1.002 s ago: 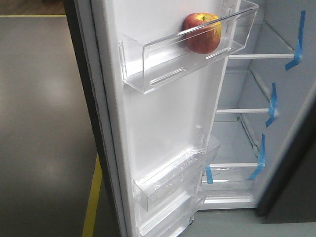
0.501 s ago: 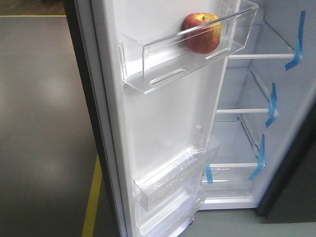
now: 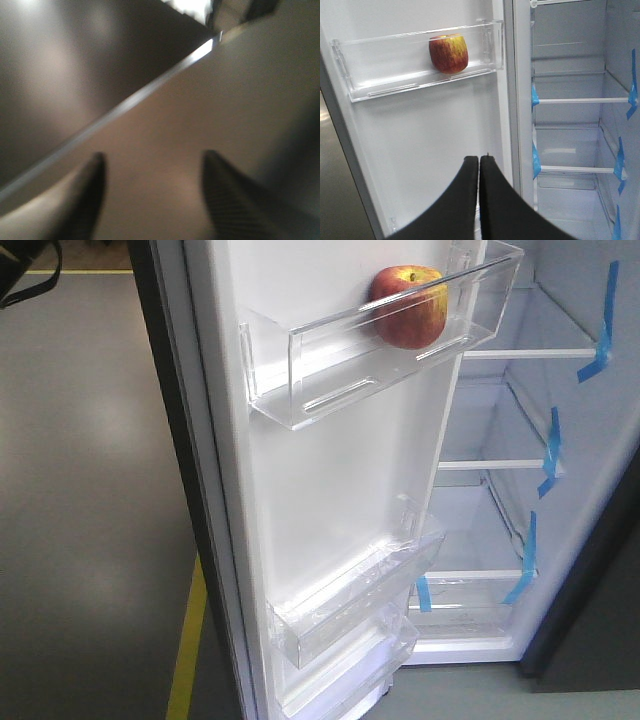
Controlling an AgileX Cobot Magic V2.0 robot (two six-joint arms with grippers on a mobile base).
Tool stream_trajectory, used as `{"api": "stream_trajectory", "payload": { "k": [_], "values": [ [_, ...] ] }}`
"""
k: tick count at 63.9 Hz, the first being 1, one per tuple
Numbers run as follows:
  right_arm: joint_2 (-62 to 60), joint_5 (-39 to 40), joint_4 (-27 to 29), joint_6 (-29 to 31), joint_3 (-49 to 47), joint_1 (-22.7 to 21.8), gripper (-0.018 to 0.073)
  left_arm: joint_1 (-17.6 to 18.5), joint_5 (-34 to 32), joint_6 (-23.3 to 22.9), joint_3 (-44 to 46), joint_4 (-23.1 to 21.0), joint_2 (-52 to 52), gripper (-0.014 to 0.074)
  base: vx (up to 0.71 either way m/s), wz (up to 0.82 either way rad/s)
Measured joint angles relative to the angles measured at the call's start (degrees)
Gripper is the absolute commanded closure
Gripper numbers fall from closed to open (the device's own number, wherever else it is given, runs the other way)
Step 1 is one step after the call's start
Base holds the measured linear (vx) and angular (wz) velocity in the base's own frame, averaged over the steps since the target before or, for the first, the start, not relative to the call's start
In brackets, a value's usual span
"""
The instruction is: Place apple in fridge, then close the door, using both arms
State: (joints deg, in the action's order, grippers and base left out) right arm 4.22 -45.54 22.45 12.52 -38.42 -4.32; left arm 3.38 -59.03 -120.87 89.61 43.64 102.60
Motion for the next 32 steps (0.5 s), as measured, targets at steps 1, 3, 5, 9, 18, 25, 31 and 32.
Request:
{"api": "stream_trajectory", "payload": {
  "k": [1,3,5,9,18,25,31,32],
  "values": [
    [0.00,-0.06,0.00,0.00,0.00,0.00,0.0563,0.00,-0.24,-0.56,1.42,0.61,0.80,0.0083,0.00,0.00],
    [0.00,-0.18,0.00,0.00,0.00,0.00,0.0563,0.00,-0.78,-1.04,3.23,1.56,2.62,0.0086,0.00,0.00],
    [0.00,-0.28,0.00,0.00,0.00,0.00,0.0563,0.00,-1.17,-1.44,5.25,2.30,4.17,0.0090,0.00,0.00],
    [0.00,-0.39,0.00,0.00,0.00,0.00,0.0563,0.06,-1.60,-1.81,8.08,3.42,6.20,0.0101,0.00,0.00],
    [0.00,-0.51,0.00,0.00,0.00,0.00,0.0563,0.62,-3.58,-2.27,10.85,4.95,7.35,0.0116,0.00,0.00],
    [0.00,-0.53,0.18,0.00,0.00,0.00,0.0563,0.96,-5.56,-2.39,11.16,6.03,7.35,0.0116,0.00,0.00],
    [0.00,-0.59,0.17,0.00,0.00,0.00,0.0563,1.89,-7.37,-2.41,11.18,6.72,7.35,0.0116,0.00,0.00],
    [0.00,-0.65,0.17,0.00,0.00,0.00,0.0563,2.11,-7.52,-2.41,11.18,6.81,7.35,0.0116,0.00,0.00]
  ]
}}
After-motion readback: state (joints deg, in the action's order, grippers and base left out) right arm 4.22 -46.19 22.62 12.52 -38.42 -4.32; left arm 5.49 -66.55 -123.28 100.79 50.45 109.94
